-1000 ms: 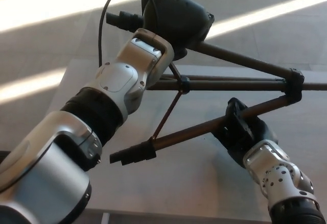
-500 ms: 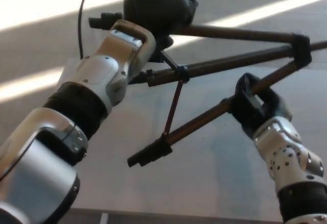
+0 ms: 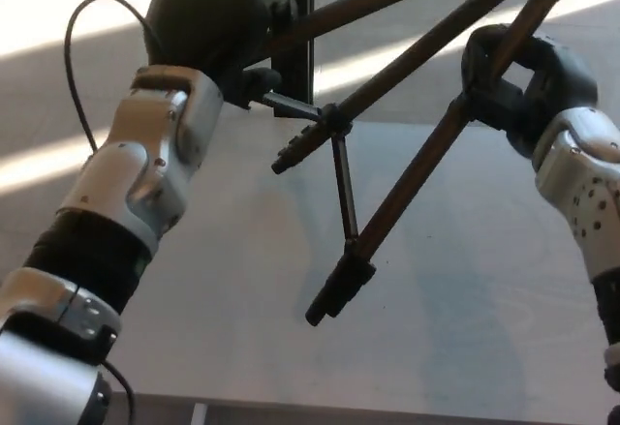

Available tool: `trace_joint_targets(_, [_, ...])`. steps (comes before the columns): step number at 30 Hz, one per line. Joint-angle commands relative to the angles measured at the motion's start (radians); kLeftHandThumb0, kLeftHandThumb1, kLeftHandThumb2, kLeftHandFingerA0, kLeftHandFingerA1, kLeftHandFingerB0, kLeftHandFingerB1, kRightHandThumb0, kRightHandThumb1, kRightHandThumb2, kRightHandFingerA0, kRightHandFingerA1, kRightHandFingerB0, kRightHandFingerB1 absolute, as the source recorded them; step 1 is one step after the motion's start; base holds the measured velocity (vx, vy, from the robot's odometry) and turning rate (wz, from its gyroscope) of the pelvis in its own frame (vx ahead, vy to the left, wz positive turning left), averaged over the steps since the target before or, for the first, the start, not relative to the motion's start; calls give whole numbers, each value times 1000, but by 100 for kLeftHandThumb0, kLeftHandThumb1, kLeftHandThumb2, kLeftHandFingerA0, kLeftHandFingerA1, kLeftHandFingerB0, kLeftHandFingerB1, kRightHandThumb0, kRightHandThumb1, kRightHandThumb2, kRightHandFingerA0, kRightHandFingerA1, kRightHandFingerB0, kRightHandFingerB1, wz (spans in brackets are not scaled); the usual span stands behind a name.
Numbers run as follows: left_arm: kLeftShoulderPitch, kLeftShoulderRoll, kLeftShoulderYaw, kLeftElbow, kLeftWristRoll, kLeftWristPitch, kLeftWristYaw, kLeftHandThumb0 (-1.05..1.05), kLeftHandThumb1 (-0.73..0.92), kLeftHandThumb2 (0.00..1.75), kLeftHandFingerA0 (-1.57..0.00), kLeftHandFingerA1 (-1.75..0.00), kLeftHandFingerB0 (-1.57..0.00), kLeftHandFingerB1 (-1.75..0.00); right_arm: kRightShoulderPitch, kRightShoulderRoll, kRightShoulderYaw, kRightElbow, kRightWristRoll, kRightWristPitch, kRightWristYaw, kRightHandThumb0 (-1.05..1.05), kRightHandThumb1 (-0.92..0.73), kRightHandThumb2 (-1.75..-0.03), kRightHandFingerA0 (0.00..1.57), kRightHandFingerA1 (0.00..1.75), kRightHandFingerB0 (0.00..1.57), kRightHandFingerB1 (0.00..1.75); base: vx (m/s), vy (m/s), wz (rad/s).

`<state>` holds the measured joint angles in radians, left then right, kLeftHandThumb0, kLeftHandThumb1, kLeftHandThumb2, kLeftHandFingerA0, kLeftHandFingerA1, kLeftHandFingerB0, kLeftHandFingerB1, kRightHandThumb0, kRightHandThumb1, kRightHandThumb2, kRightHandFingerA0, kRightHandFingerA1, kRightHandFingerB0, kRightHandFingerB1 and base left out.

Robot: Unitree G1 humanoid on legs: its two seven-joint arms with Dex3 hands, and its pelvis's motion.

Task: Use both hands of the robot to pick up the tripod lying in the middle of the desk and make it stand upright on the desk

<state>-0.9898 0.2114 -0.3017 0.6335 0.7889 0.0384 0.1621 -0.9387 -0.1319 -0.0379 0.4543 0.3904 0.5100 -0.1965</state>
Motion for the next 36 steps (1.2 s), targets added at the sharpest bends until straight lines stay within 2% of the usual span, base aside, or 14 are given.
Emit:
trace_joint_targets(1, [171, -13, 146, -72, -121, 168, 24, -11, 57, 75, -91, -170, -78, -92, -97, -143, 111, -73, -128, 138, 129, -24, -38, -141, 98, 175, 75, 171, 0, 0, 0])
trace_joint_targets(3, [210, -36, 164, -88, -132, 154, 45, -19, 56, 80, -87, -175, -77, -124, -98, -147, 147, -85, -145, 133, 144, -22, -42, -134, 97, 175, 74, 172, 0, 0, 0])
trace_joint_targets(4, [233, -55, 176, -103, -136, 159, 52, -30, 68, 68, -85, -125, -69, -66, -100, -154, 189, -93, -179, 129, 149, -20, -46, -131, 95, 175, 80, 163, 0, 0, 0])
trace_joint_targets(7, [274, -84, 190, -134, -135, 165, 64, -26, 68, 70, -82, -101, -67, -60, -96, -164, 268, -105, -242, 81, 161, -17, -47, -128, 94, 175, 81, 160, 0, 0, 0])
trace_joint_targets(11, [317, -132, 206, -149, -146, 154, 107, -21, 52, 93, -82, -161, -81, -104, -89, -152, 306, -113, -282, 6, 156, -20, -48, -123, 99, 175, 85, 155, 0, 0, 0])
trace_joint_targets(13, [346, -166, 212, -155, -153, 176, 120, -16, 53, 91, -91, -142, -83, -78, -81, -135, 326, -116, -309, -56, 144, -27, -45, -117, 126, 142, 107, 130, 0, 0, 0])
trace_joint_targets(16, [400, -218, 223, -182, -168, 192, 134, -16, 56, 87, -91, -140, -72, -73, -67, -125, 371, -108, -370, -146, 124, -19, -41, -128, 99, 175, 88, 157, 0, 0, 0])
trace_joint_targets(19, [447, -254, 234, -189, -184, 176, 159, -14, 54, 97, -88, -168, -80, -109, -39, -120, 408, -121, -409, -214, 112, -23, -37, -145, 96, 174, 86, 157, 0, 0, 0])
trace_joint_targets(20, [454, -260, 240, -187, -192, 174, 158, -21, 49, 108, -117, -134, -88, -110, -37, -120, 417, -125, -415, -216, 111, -24, -37, -144, 95, 174, 85, 158, 0, 0, 0])
trace_joint_targets(21, [461, -261, 243, -185, -197, 166, 157, -17, 52, 104, -85, -174, -76, -143, -35, -120, 427, -130, -423, -216, 110, -25, -37, -145, 94, 175, 84, 160, 0, 0, 0])
trace_joint_targets(23, [471, -262, 247, -182, -204, 166, 151, -18, 52, 105, -87, -175, -72, -154, -31, -124, 451, -145, -441, -213, 111, -26, -37, -146, 94, 175, 83, 160, 0, 0, 0])
trace_joint_targets(24, [484, -259, 238, -186, -190, 165, 159, -21, 58, 95, -90, -155, -77, -96, -24, -122, 464, -155, -450, -220, 107, -25, -35, -148, 95, 175, 84, 160, 0, 0, 0])
trace_joint_targets(26, [498, -259, 234, -188, -189, 161, 160, -16, 57, 99, -88, -165, -73, -135, -15, -126, 481, -168, -464, -228, 106, -27, -37, -146, 95, 175, 83, 159, 0, 0, 0])
trace_joint_targets(36, [564, -277, 232, -206, -213, 197, 144, -15, 55, 98, -86, -165, -79, -118, -7, -134, 516, -168, -498, -232, 110, -22, -42, -140, 96, 175, 80, 157, 0, 0, 0])
